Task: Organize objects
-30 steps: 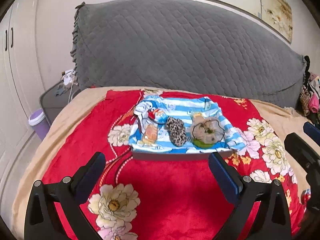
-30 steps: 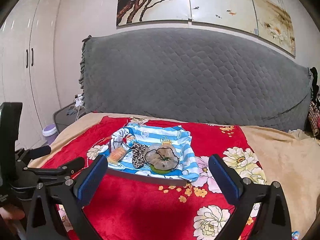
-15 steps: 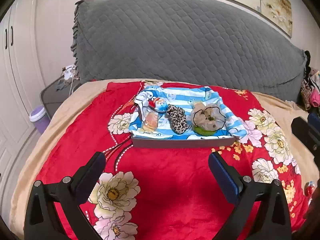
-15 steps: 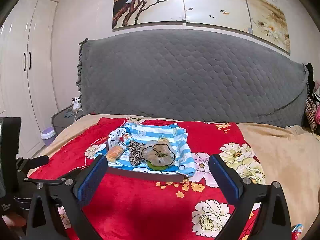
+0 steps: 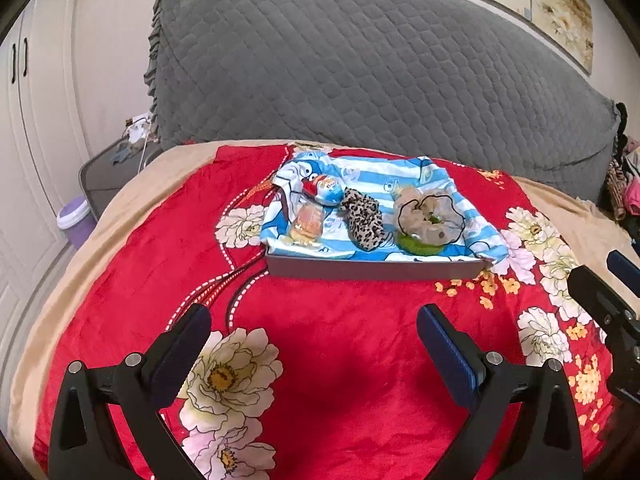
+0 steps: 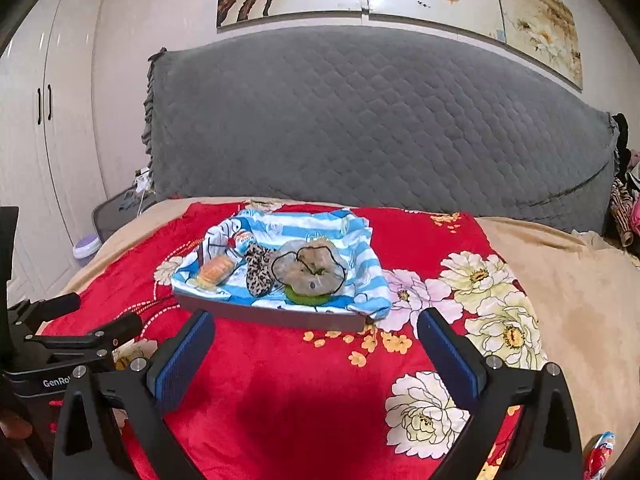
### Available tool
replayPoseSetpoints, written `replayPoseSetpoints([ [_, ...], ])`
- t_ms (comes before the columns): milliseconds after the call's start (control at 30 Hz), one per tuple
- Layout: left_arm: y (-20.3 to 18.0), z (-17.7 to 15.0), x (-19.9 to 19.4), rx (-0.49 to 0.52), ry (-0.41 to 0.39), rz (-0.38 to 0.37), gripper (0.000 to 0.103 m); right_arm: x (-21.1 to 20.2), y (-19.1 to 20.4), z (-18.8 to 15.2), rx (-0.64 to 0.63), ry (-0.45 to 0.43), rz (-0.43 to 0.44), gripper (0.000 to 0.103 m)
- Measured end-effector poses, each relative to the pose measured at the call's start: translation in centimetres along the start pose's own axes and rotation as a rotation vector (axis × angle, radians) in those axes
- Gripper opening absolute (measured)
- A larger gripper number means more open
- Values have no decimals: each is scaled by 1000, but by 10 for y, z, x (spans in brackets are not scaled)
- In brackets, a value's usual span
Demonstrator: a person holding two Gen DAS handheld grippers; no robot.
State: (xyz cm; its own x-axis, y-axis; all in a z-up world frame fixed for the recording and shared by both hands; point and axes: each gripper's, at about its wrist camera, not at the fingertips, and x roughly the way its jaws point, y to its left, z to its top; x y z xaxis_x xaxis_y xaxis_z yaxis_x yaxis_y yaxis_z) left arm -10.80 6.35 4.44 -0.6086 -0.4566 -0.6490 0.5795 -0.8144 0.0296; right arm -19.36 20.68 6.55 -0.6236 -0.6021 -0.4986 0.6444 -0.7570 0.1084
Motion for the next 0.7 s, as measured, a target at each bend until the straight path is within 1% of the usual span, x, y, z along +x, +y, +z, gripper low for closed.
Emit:
replayPoseSetpoints([
  [167, 3, -3, 6, -8, 6, -4, 102, 5, 2, -7, -10, 14, -7, 102],
  [400, 6, -8, 14, -12, 18, 3, 102, 14, 3, -22, 13, 29, -18, 102],
  [700, 5, -19, 25, 5, 40, 12, 102, 20, 8, -37, -8, 15, -11, 102],
])
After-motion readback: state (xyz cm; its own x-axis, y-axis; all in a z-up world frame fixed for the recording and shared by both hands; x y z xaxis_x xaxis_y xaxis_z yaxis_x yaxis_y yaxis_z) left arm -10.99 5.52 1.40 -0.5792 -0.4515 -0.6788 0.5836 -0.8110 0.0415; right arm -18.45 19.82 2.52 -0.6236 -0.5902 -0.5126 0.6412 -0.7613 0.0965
